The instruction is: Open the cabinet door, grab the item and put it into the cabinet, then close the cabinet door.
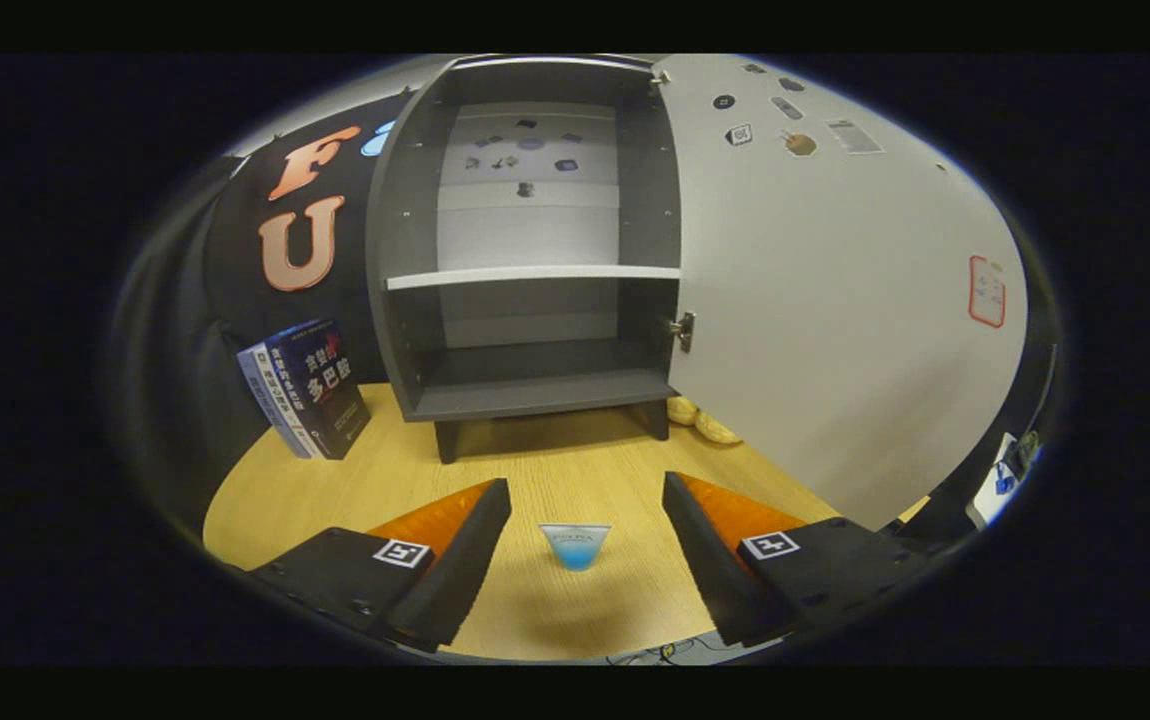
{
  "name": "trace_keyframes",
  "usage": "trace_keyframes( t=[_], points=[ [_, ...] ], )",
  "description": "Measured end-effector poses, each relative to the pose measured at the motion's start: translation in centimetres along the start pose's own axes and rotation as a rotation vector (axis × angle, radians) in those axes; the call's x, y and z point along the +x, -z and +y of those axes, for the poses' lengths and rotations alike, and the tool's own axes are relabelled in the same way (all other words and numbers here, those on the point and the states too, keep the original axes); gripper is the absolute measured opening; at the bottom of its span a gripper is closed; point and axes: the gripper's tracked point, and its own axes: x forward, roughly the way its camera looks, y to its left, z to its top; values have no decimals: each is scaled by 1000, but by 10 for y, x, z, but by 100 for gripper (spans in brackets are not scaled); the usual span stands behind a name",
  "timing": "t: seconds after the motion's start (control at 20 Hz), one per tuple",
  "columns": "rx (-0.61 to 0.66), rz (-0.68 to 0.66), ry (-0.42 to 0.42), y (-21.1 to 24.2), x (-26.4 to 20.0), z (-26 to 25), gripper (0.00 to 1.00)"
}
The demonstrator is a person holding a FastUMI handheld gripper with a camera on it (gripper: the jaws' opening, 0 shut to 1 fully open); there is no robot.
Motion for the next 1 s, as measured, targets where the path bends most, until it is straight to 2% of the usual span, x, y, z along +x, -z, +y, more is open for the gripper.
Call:
trace_keyframes(
  t=[0.3,0.55,0.65,0.75,0.8,1.0],
  points=[
    [-48,109,10,48,37,3,96],
    [-33,192,-1,76,56,2,93],
    [-32,211,-5,83,57,0,86],
    [-32,215,-10,84,58,-1,70],
    [-29,220,-14,85,58,0,66],
    [3,234,-24,73,50,1,64]
  ],
)
